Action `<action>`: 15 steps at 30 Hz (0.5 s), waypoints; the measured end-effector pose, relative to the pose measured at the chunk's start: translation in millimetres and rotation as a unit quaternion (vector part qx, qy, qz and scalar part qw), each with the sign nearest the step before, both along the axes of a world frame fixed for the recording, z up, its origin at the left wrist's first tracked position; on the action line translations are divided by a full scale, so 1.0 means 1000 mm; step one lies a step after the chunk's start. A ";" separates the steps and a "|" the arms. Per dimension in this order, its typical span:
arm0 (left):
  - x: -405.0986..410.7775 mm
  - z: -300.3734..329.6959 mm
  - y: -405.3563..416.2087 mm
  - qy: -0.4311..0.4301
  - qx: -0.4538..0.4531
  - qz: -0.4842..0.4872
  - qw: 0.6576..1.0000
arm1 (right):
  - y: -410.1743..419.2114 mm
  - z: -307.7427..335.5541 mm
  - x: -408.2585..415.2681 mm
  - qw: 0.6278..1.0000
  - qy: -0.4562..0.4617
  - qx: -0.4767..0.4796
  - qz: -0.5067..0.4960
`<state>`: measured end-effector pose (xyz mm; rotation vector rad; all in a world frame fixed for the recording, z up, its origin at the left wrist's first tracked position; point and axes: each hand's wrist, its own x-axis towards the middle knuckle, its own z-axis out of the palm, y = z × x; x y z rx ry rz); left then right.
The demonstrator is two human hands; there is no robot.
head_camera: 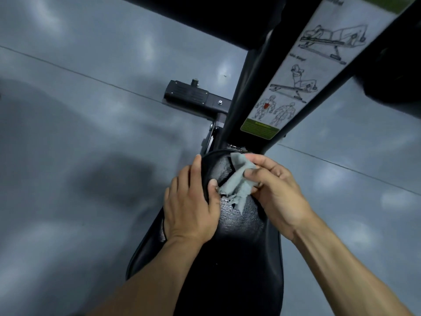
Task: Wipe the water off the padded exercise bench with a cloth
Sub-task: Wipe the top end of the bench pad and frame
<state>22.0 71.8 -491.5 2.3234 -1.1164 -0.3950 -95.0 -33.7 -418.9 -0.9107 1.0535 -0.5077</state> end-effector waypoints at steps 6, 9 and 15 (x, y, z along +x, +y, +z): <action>0.009 0.008 0.004 0.073 0.044 -0.050 0.995 | 0.021 0.018 0.008 0.999 0.018 -0.035 0.000; 0.026 0.014 0.006 0.223 -0.038 -0.023 0.974 | 0.029 0.030 0.012 0.997 0.054 -0.051 0.032; 0.047 0.055 0.012 0.406 -0.072 -0.059 0.909 | 0.040 0.039 0.025 0.989 0.069 -0.101 0.088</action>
